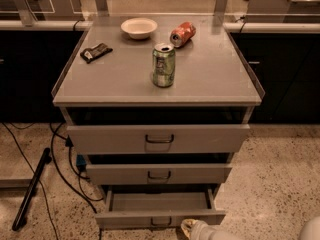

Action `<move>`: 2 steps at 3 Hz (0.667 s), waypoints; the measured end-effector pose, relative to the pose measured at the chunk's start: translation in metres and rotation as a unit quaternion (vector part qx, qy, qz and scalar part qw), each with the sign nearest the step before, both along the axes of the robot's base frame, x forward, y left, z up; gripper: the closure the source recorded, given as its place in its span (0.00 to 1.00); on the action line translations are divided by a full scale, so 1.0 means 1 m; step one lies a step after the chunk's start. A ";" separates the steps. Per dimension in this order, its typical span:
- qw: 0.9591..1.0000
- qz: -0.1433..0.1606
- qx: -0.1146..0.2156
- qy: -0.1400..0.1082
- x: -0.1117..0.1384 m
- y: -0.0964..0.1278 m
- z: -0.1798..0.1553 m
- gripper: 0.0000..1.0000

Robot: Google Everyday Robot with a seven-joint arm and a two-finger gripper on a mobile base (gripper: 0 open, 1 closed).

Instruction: Close bottom drawer

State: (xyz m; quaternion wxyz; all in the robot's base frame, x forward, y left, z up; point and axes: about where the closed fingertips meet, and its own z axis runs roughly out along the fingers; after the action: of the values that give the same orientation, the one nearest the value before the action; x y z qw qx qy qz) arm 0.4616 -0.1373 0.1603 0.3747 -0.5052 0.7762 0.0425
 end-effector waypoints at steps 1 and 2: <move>1.000 0.010 0.001 -0.016 0.022 0.010 -0.017 1.00; 0.999 0.018 0.007 -0.045 0.050 0.020 -0.028 1.00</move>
Offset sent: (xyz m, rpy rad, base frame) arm 0.0670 0.0206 -0.0359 0.0173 -0.1276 0.0409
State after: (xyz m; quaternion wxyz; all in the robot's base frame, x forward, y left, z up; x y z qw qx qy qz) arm 0.5114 -0.1172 0.1323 0.4117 -0.5181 0.7490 0.0322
